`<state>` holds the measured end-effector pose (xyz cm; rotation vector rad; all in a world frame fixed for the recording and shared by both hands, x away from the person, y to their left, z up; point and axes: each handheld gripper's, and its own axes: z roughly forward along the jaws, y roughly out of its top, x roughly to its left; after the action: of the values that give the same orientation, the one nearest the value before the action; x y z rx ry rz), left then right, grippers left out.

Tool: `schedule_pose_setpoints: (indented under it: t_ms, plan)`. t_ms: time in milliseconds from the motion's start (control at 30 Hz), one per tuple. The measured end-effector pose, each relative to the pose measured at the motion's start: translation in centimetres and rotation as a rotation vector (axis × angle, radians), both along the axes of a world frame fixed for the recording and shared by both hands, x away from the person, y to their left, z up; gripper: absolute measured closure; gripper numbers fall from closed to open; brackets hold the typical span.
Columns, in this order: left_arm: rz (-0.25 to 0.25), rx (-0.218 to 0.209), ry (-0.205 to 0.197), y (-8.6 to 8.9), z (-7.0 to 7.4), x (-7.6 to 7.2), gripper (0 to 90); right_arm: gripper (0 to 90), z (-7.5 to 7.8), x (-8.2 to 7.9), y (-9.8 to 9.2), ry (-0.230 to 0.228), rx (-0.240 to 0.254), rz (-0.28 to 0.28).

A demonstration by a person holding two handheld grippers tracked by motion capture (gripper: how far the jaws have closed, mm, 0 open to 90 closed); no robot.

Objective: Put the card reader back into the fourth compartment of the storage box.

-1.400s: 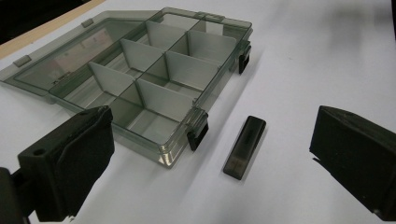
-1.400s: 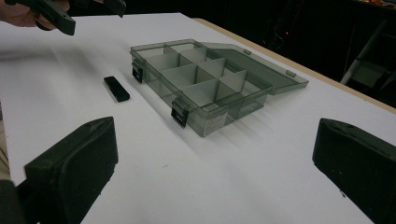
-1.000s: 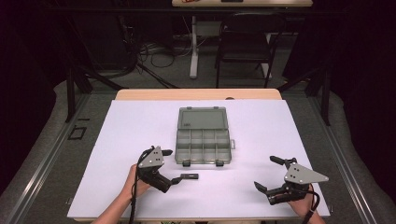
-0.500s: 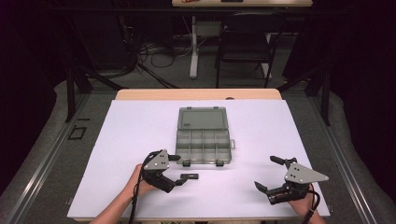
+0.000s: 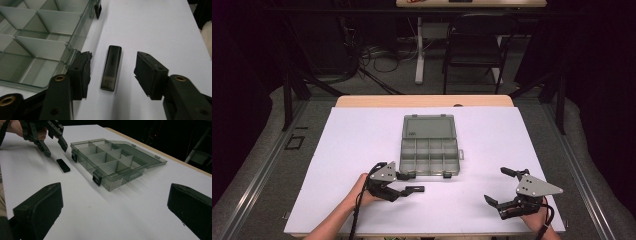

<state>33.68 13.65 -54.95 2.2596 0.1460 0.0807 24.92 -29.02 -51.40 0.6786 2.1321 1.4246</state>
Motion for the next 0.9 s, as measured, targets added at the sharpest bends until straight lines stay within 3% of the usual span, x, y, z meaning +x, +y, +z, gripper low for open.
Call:
schedule_pose_setpoints:
  t_ms: [200,467,667,900]
  plan:
    - [-0.030,0.033,0.036,-0.4,-0.8,0.7,57.2,0.0,0.0,0.0,0.0,0.002,-0.004,-0.001]
    - [-0.057,0.073,0.049,-0.7,-1.4,1.2,66.0,0.0,0.0,0.0,0.0,0.005,-0.006,-0.001]
    - [-0.072,0.063,0.057,-0.5,-1.5,1.6,73.1,0.0,-0.1,0.0,0.0,0.008,-0.013,0.005]
    - [-0.085,0.059,0.049,-0.5,-1.5,1.7,74.3,0.0,-0.1,0.0,0.0,0.011,-0.014,0.005]
